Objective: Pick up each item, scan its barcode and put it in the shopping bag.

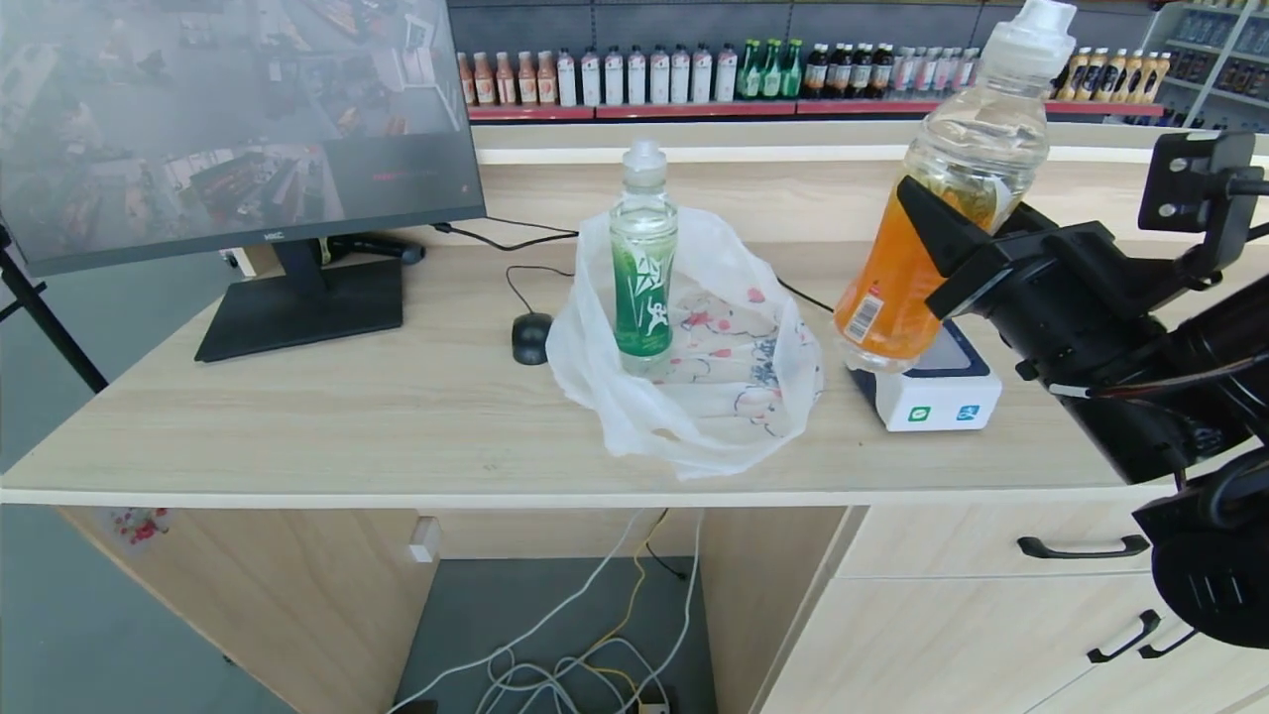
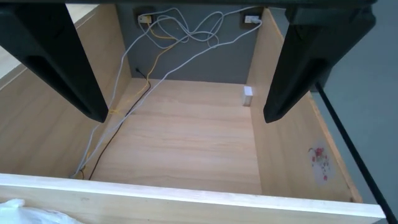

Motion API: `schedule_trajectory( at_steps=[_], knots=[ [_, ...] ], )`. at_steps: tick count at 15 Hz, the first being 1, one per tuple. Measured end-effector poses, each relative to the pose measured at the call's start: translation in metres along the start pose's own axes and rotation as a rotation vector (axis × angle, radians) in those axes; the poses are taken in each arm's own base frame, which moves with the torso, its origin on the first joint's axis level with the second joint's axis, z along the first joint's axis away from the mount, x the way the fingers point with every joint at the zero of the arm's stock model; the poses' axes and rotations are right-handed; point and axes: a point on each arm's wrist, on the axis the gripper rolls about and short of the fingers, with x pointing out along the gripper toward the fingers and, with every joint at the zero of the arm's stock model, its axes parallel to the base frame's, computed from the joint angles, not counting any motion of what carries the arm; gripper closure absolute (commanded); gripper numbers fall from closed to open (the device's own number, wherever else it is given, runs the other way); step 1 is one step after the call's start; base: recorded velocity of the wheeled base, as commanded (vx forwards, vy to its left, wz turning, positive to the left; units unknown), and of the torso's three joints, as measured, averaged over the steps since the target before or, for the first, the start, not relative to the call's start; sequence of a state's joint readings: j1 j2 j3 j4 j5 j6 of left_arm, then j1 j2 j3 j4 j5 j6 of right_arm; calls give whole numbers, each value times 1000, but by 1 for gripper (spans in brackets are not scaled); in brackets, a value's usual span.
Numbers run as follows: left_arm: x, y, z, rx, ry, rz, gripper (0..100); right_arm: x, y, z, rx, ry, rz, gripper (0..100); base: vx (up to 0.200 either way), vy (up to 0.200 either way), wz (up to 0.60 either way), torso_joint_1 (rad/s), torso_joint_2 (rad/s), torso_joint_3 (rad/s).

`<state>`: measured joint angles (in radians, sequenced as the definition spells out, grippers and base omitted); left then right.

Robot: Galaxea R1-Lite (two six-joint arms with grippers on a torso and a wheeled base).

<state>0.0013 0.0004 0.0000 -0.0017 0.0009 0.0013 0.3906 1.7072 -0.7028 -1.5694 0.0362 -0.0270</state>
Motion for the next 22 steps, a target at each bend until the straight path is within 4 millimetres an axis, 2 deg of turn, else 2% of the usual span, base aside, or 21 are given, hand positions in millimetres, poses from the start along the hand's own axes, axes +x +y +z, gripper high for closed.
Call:
schedule_trajectory(
  at_steps=[10,12,17,22],
  knots=[
    [0,0,0,3,0,0,0,14,-1,-2,-2,-32,-4,100,0,0,0,0,0,0],
    [0,0,0,3,0,0,0,17,4,-4,5,-35,12,100,0,0,0,0,0,0],
    [0,0,0,3,1,0,0,30,9,-14,-3,-44,24,100,0,0,0,0,0,0],
    [0,0,0,3,0,0,0,49,9,-34,-10,-47,23,100,0,0,0,0,0,0]
  ],
)
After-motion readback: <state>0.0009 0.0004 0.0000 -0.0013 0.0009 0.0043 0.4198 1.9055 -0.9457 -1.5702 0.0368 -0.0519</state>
